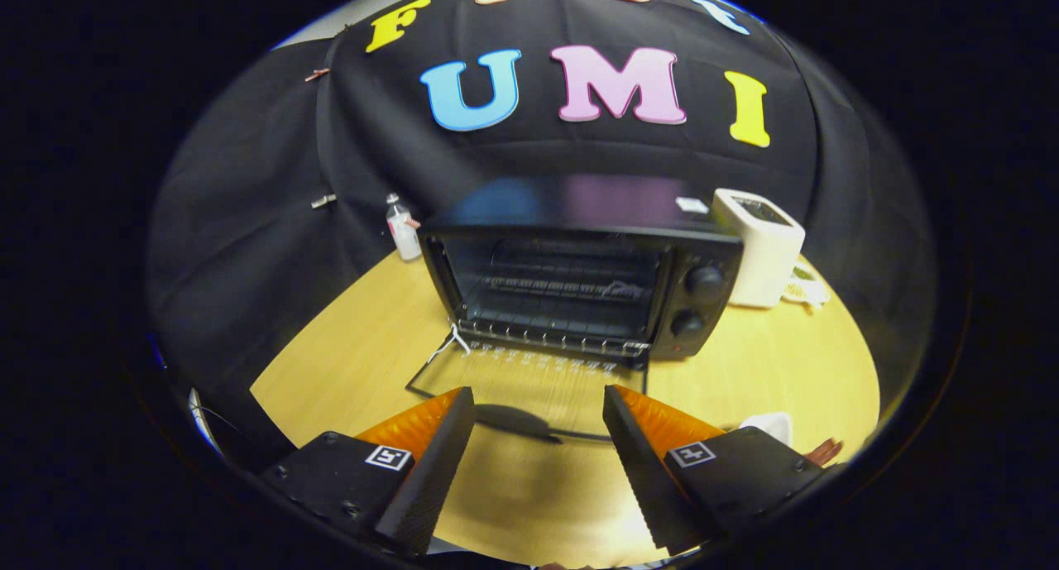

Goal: Open the toaster oven, put the food inside, and close the toaster oven door.

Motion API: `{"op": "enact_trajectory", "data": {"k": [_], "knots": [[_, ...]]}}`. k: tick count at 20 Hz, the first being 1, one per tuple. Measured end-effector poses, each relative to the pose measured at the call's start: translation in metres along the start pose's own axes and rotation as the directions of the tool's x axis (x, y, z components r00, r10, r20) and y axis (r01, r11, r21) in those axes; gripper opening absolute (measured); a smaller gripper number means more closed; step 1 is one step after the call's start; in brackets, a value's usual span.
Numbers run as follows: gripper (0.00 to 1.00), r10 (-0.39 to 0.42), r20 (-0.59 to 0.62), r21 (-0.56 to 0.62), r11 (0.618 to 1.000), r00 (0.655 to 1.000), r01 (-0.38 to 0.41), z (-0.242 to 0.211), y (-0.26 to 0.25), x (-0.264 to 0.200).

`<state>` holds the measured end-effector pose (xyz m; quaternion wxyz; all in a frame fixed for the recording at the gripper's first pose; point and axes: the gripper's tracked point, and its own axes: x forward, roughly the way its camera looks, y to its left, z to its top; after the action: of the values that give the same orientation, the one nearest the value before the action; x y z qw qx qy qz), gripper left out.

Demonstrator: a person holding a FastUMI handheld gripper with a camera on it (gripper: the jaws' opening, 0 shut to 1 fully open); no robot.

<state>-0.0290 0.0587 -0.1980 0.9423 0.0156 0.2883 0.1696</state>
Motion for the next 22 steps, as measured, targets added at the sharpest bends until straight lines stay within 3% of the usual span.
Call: {"op": "enact_trajectory", "data": {"k": [6,11,22], "knots": [[0.96,0.007,0.134,-0.048,0.999,0.991,0.000,0.063,-0.065,-0.035],[0.96,-0.013,0.169,-0.059,0.998,0.986,0.023,0.074,-0.119,-0.044],[0.99,-0.073,-0.022,0.095,0.993,0.997,0.075,0.024,-0.222,-0.053]]}}
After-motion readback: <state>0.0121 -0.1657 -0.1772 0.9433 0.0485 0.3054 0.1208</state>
